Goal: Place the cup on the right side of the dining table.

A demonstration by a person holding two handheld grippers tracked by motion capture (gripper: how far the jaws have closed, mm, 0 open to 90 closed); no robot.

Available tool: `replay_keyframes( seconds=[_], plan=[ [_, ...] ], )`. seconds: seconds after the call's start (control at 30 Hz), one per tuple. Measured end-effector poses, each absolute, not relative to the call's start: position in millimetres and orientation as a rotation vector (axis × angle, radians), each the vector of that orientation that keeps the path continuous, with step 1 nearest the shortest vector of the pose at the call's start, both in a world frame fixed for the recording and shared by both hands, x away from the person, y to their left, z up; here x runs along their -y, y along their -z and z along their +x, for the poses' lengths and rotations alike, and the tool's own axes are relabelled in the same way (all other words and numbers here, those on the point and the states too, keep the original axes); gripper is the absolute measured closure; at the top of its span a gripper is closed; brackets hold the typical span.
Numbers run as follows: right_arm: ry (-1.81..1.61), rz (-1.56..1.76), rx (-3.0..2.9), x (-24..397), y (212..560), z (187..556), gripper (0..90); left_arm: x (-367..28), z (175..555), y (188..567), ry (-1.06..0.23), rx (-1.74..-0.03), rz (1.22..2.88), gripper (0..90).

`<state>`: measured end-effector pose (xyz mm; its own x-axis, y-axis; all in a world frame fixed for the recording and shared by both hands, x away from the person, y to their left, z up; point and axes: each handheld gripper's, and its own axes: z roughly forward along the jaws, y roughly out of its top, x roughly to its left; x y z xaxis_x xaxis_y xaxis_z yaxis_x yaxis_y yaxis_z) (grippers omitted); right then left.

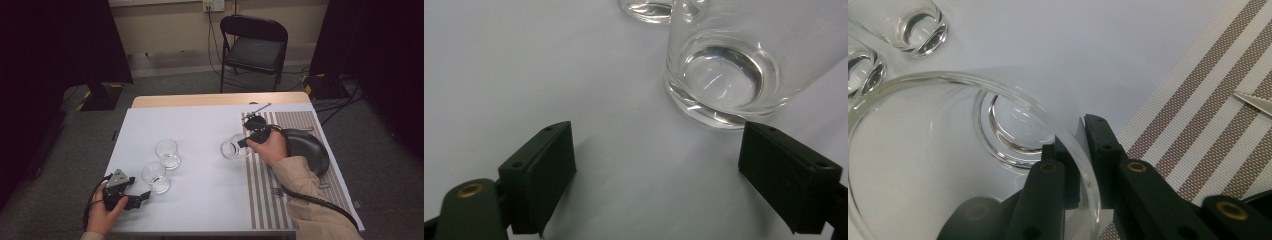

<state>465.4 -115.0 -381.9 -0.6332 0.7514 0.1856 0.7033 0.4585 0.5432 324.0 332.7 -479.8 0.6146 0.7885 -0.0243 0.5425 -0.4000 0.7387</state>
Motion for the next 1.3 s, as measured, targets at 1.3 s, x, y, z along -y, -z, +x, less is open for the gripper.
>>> replay_keyframes(
  seconds=[1.3],
  plan=[
    [-0.893,1.397,-2.541,138,388,481,85.1,-331,324,480,-0.453,-1.028,2.126,13.8]
  ],
)
